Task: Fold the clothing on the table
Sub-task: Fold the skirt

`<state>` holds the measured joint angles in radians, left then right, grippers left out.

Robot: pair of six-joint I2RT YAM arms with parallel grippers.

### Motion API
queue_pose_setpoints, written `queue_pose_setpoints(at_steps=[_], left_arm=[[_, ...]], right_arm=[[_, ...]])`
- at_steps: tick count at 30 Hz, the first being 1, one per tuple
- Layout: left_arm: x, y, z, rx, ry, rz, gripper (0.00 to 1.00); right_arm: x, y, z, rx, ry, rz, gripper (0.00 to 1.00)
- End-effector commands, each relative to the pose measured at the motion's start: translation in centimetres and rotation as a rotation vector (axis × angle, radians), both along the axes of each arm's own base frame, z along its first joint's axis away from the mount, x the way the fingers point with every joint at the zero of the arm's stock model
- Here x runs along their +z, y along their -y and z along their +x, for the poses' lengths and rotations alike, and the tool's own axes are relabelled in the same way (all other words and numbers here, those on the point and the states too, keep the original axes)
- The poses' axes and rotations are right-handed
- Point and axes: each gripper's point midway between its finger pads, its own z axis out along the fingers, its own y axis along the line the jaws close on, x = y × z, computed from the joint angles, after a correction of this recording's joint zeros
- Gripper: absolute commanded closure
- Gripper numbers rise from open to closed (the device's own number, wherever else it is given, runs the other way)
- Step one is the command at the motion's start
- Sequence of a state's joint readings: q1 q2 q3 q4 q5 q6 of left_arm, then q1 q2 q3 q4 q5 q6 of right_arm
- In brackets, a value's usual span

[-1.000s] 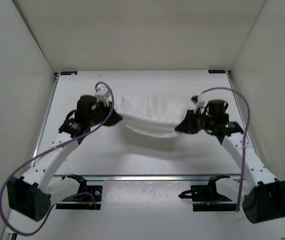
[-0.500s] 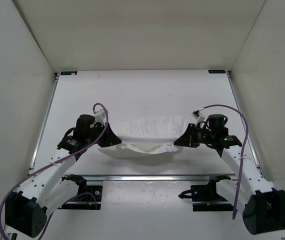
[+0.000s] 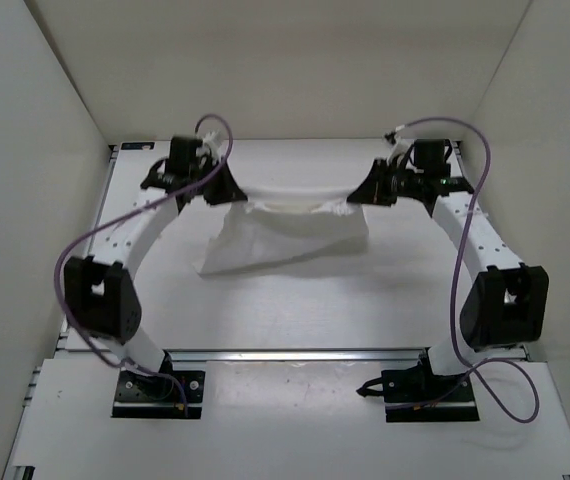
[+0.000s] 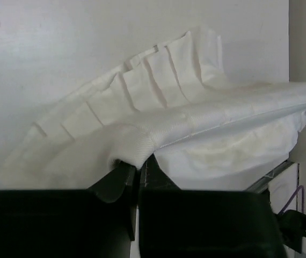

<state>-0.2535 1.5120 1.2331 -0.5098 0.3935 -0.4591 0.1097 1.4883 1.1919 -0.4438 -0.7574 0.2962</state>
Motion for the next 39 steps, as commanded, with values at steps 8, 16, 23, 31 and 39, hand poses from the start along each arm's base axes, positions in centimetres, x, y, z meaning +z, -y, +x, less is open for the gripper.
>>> queue_pose_setpoints(at_steps=[8,16,23,31,39], left_arm=[[20.6,-4.5,11.3,0.218,0.568,0.230,1.00],[7.6,-5.5,2.1,0.104,0.342,0.411,1.00],[-7.0,-4.3,-13.9,0.040,-0.094,0.261,1.00],[-9.5,-6.3,-22.6,-0.014,-0.295,0.210,1.00],[-6.7,-3.4,-16.9,-0.058,-0.189,0.153,1.00]], right_arm=[[20.6,6.7,9.2,-0.198,0.626,-0.176,1.00],[6.5,7.1,1.0,-0.190,0.345,-0.225,1.00],[-5.0,1.9,-12.2,-0.046,0.004,-0.146,1.00],[-9.2,0.5,-19.5,-0.021,-0.188,-0.055,1.00],[-8.1,0.9,-16.8,-0.054,-0.158,-0.011,1.00]])
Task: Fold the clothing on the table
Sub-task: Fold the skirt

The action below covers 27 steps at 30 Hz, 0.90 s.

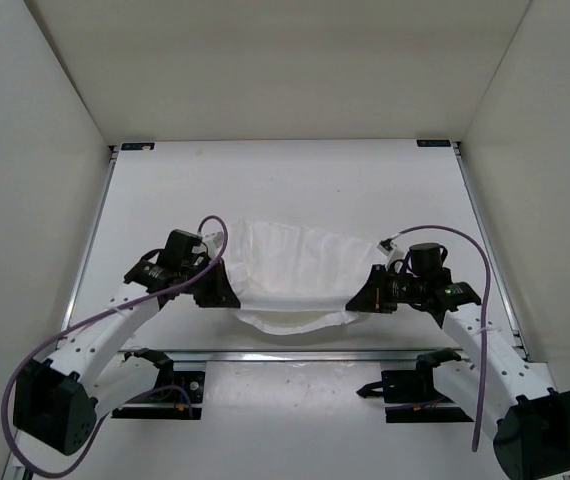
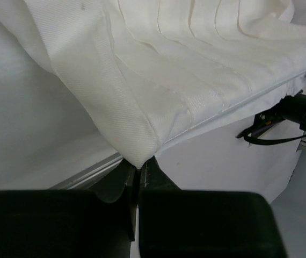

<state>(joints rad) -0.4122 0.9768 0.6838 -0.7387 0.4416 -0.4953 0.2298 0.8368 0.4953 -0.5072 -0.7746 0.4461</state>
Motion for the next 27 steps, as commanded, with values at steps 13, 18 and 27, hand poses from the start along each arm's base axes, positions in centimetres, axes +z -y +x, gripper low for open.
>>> queue_pose_setpoints(at_steps=[13,18,27], left_arm=[[10.5,-0.5,26.5,0.153,0.372,0.169,1.00],[21.0,-0.2,35.6,0.238,0.639,0.117,1.00],[22.5,0.2,30.5,0.234,0.848,0.217,1.00]], right_arm=[[11.3,6.1,22.9,-0.202,0.349,-0.216,1.00],[22.4,9.8,32.6,-0.270,0.582,-0.185,1.00],[23.4,9.8,30.5,-0.299,0.749,-0.312,1.00]])
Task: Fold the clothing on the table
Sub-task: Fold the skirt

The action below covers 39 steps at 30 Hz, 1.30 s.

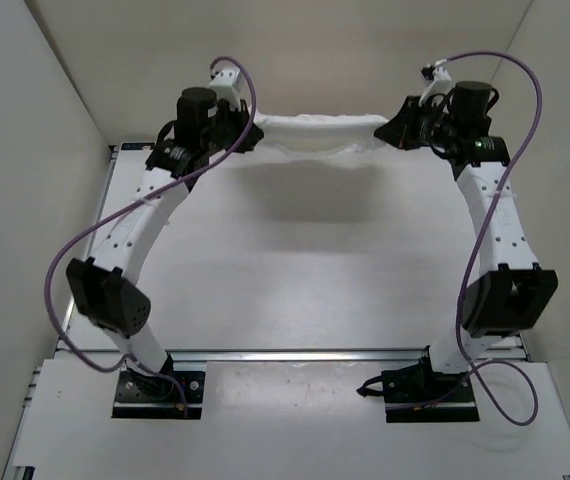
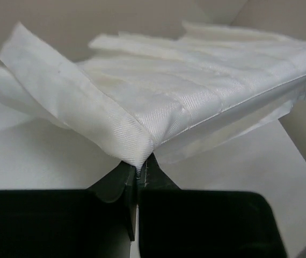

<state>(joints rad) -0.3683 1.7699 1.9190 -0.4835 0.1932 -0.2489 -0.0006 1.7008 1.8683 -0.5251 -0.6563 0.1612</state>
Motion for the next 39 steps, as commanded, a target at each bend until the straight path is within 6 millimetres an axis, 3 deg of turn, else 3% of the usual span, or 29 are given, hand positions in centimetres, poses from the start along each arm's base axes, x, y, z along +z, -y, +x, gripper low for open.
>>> queue_pose_setpoints(at_steps=[1,2,3,4,5,6,7,9,10,11,13,14,16,21,24,25,27,31,34,35,36,39], left_arm=[[-1.8,-6.0,-2.4,0.184,0.015,0.091,1.00],[-5.9,-6.0,-3.9,0.172,-0.075,0.099,1.00],[-8.5,-6.7,-6.3,0.171,-0.134,0.104,1.00],[-7.8,-6.3,-8.8,0.142,-0.119,0.093,1.00],[-10.1,-7.2,-11.6,0.149,-0.151,0.119,1.00],[-13.5,-6.7,-14.3,0.119,-0.216,0.159,1.00],[-13.2,-6.2,-17.4,0.082,-0.219,0.154,1.00],[-17.0,-7.2,-22.9,0.064,-0.350,0.165,1.00],[-16.4,-7.3,-25.0,0.045,-0.372,0.094,1.00],[-17.3,-8.0,-27.0,0.030,-0.417,0.074,1.00],[-18.6,-8.7,-29.3,0.037,-0.486,0.010,1.00],[-18.7,-8.9,-29.5,0.040,-0.481,-0.025,1.00],[-22.3,-9.1,-29.8,0.060,-0.570,-0.036,1.00],[-28.7,-9.5,-28.0,0.117,-0.805,0.045,1.00],[-29.2,-8.7,-26.6,0.102,-0.823,0.069,1.00],[-28.5,-8.3,-26.0,0.094,-0.807,0.055,1.00],[-28.6,-8.2,-25.6,0.109,-0.811,0.065,1.00],[-27.9,-8.3,-25.7,0.118,-0.803,0.029,1.00],[-27.3,-9.0,-25.0,0.142,-0.781,0.004,0.99],[-27.2,-9.1,-24.7,0.144,-0.769,0.010,0.88],[-27.5,-9.2,-24.6,0.148,-0.777,0.010,0.84],[-27.4,-8.9,-23.3,0.132,-0.778,0.012,0.48]], right_arm=[[-1.1,3.4,-2.3,-0.135,0.049,-0.089,1.00],[-4.9,2.9,-3.8,-0.109,-0.042,-0.070,1.00],[-8.1,2.2,-6.3,-0.092,-0.123,-0.065,1.00],[-11.2,2.1,-8.9,-0.098,-0.189,-0.084,0.99],[-11.2,0.7,-11.5,-0.074,-0.188,-0.101,1.00],[-15.5,-0.4,-14.3,-0.058,-0.290,-0.141,1.00],[-17.4,-0.8,-17.4,-0.072,-0.350,-0.146,1.00],[-19.1,-3.5,-23.1,-0.003,-0.428,-0.118,1.00],[-20.0,-4.1,-25.7,0.005,-0.474,-0.061,1.00],[-19.1,-4.7,-27.4,0.030,-0.446,-0.019,1.00],[-21.1,-5.0,-29.9,0.027,-0.531,0.073,1.00],[-21.1,-5.1,-30.0,0.034,-0.517,0.106,1.00],[-23.1,-4.4,-29.6,0.014,-0.559,0.145,1.00],[-26.0,-3.4,-27.4,-0.009,-0.699,0.157,1.00],[-27.0,-4.0,-26.5,0.008,-0.722,0.099,1.00],[-27.0,-4.1,-26.1,0.007,-0.722,0.091,1.00],[-28.5,-4.1,-26.0,0.020,-0.799,0.067,1.00],[-28.3,-4.5,-24.6,0.061,-0.810,0.041,1.00],[-27.3,-4.6,-22.3,0.053,-0.762,0.064,0.96],[-26.5,-4.3,-21.0,0.035,-0.729,0.088,0.88],[-26.5,-4.2,-20.5,0.035,-0.738,0.105,0.86],[-25.6,-4.1,-18.7,0.047,-0.703,0.116,0.73]])
